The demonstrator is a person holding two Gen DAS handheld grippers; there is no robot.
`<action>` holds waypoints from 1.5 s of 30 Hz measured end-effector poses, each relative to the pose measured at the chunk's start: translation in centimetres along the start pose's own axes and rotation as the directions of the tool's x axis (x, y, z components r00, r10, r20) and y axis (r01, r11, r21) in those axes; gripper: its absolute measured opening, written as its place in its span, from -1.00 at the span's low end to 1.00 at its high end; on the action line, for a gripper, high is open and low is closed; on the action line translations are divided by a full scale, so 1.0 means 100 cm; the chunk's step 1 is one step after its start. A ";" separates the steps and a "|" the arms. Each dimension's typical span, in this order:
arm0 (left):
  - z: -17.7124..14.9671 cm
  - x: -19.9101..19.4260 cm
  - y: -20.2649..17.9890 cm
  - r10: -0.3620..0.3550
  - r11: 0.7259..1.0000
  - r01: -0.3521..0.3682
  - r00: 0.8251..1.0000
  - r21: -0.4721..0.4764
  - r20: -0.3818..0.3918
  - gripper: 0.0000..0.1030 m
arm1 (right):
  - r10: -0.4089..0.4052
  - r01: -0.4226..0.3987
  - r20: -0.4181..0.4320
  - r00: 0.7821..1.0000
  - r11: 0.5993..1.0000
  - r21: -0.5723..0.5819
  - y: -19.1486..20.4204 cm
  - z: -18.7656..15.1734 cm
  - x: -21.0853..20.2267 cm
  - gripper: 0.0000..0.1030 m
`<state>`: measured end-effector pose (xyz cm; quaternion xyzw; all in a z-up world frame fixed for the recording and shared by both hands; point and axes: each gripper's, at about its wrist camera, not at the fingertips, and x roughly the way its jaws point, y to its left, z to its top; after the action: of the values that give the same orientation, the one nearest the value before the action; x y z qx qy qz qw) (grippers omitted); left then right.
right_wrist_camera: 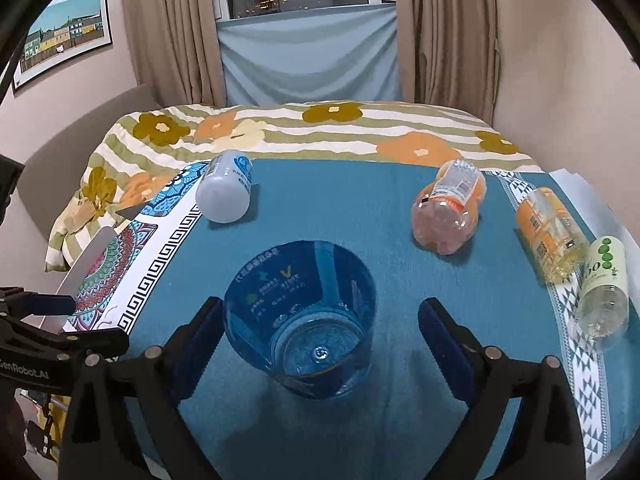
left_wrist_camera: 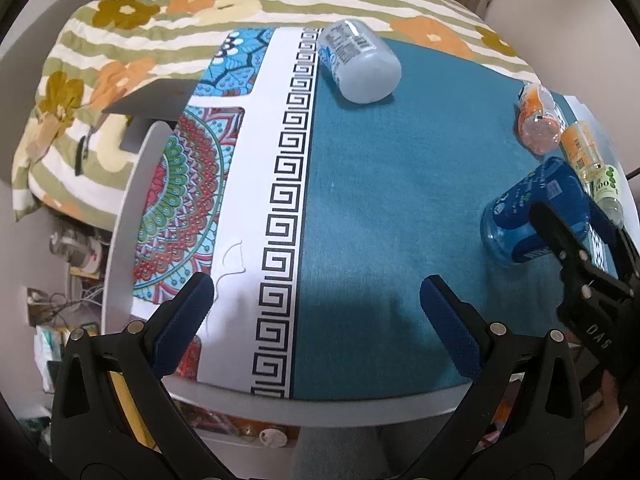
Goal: Flip cup upright
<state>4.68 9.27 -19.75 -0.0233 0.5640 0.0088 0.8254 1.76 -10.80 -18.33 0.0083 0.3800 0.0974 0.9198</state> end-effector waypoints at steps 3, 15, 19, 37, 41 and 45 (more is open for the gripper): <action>0.003 -0.018 -0.004 0.003 1.000 -0.003 0.999 0.006 0.034 1.00 | 0.008 -0.008 0.016 1.000 1.000 0.017 -0.007 0.008 -0.015 0.85; 0.017 -0.122 -0.041 -0.009 1.000 0.004 0.974 0.023 0.225 1.00 | -0.032 0.034 -0.032 0.999 0.998 0.044 -0.041 0.061 -0.105 0.85; 0.015 -0.147 -0.054 -0.012 0.999 0.004 0.964 0.033 0.265 1.00 | -0.069 0.071 -0.057 0.996 0.997 0.040 -0.052 0.070 -0.126 0.85; -0.007 -0.182 -0.077 0.007 0.998 -0.029 0.922 0.050 0.388 1.00 | -0.177 0.183 -0.071 0.982 0.980 0.077 -0.076 0.058 -0.164 0.85; -0.005 -0.185 -0.077 0.004 0.998 -0.029 0.918 0.055 0.397 1.00 | -0.183 0.187 -0.050 0.982 0.979 0.081 -0.075 0.062 -0.168 0.85; -0.005 -0.186 -0.077 0.004 0.998 -0.031 0.916 0.062 0.401 1.00 | -0.180 0.183 -0.040 0.983 0.979 0.087 -0.074 0.063 -0.170 0.85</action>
<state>-2.20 1.76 -2.34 0.0115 0.3831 0.0019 0.9237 -4.26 -20.85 -2.66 0.0136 0.3977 -0.0040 0.9174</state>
